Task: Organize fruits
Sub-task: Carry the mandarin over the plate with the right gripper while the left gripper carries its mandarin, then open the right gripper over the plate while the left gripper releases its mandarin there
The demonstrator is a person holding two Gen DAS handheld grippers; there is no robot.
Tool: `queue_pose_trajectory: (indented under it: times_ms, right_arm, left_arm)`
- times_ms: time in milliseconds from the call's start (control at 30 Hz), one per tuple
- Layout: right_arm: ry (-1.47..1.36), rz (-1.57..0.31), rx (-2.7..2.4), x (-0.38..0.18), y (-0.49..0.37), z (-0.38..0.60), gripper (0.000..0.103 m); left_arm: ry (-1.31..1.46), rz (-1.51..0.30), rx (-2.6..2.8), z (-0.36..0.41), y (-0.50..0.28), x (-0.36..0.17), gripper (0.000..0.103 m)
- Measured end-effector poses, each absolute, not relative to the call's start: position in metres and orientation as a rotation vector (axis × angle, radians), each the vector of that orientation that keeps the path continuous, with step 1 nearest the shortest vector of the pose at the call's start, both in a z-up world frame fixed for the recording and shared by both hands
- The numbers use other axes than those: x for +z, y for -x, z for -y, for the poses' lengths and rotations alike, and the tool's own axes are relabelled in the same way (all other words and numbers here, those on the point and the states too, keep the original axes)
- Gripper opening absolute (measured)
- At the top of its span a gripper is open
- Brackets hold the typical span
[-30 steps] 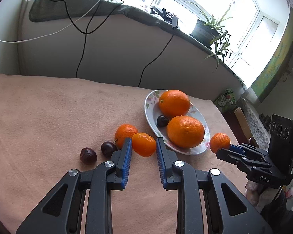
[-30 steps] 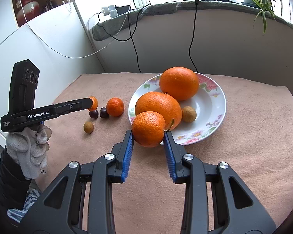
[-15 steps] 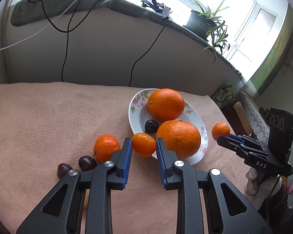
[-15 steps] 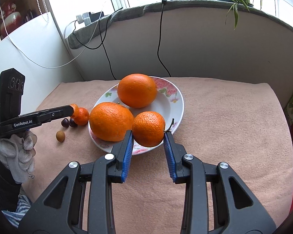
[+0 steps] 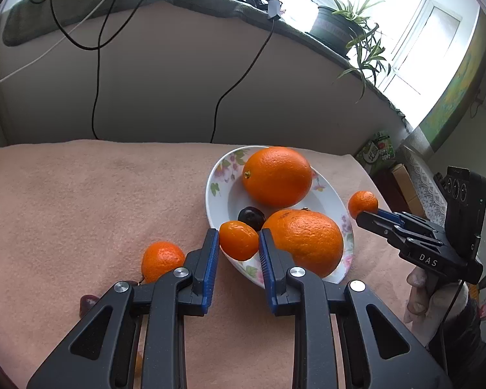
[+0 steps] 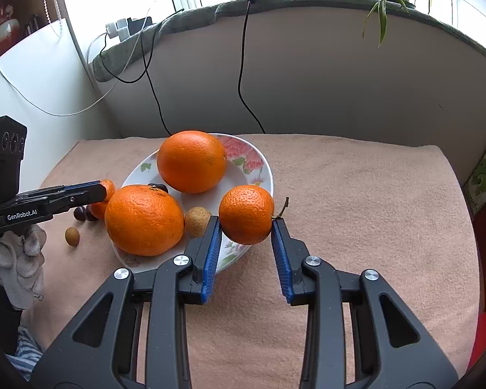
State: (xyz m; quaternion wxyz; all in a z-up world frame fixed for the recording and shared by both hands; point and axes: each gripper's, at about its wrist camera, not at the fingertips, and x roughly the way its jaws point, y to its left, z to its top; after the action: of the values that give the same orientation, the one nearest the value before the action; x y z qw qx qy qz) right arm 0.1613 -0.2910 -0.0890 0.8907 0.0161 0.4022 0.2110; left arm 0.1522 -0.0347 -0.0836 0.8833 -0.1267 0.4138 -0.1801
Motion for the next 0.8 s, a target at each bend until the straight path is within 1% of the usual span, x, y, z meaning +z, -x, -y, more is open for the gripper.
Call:
queue_pose_trajectory:
  times_ms: [733,767,800]
  right_arm:
    - [0.01,-0.829,0.452,-0.088,-0.171,0.276,0.034]
    - [0.011,-0.826,0.453,-0.088,-0.171,0.275,0.036]
    - [0.015,-0.82,0.452,-0.087,-0.171,0.275,0.038]
  left_arm:
    - [0.227,-0.863,-0.364,0.041,-0.161,-0.084,0.025]
    - [0.226,-0.862,-0.363,0.041,-0.161,-0.084,0.026]
    - [0.227,-0.86,-0.364,0.041,-0.161,-0.083,0.031]
